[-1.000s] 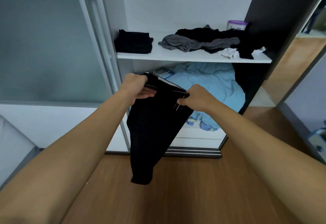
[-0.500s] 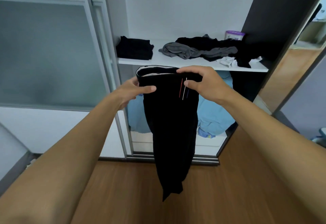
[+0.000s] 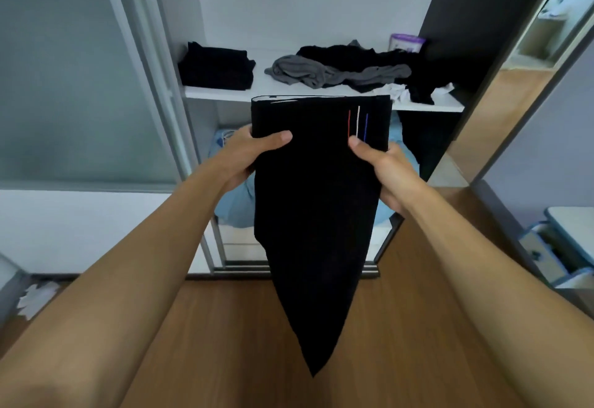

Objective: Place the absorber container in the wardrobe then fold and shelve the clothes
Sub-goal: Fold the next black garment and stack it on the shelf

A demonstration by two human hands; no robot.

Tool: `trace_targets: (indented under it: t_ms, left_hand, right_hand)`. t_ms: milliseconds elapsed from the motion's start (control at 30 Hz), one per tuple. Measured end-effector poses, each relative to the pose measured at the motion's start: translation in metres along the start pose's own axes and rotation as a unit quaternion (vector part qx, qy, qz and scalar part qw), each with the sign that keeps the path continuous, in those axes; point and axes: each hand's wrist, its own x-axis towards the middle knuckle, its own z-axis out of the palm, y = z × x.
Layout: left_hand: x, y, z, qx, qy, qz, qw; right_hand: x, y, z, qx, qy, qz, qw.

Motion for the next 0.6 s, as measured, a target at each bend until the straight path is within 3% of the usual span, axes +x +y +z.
trace_targets:
  t_ms: [133, 200, 300, 467, 533, 600]
  left_hand:
    - [-0.022, -0.038, -0.003, -0.014, -0.084, -0.102, 0.991]
    - [-0.023, -0.044, 0.004, 0.002, -0.029, -0.084, 0.996]
    - [-0.016, -0.035, 0.014, 0.027, 0.052, -0.039, 0.998]
    - [-0.012, -0.032, 0.010, -0.010, 0.099, -0.056, 0.994]
    - [-0.018, -0.039, -0.002, -0.048, 0.108, -0.094, 0.989]
    - [-0.028, -0.054, -0.022, -0.141, 0.066, -0.124, 0.980]
  right_hand:
    - [0.000, -0.009, 0.002, 0.023, -0.012, 0.063, 0.998]
    - [0.003, -0.015, -0.002, 0.065, -0.034, 0.106, 0.992]
    - [0.005, -0.011, -0.019, 0.138, -0.074, 0.097, 0.983]
    - [-0.016, 0.064, -0.017, -0.014, -0.069, 0.112, 0.991]
    - [-0.016, 0.073, -0.009, 0.013, -0.035, 0.099, 0.994]
    - [-0.011, 0.067, -0.003, 0.068, -0.028, 0.094, 0.993]
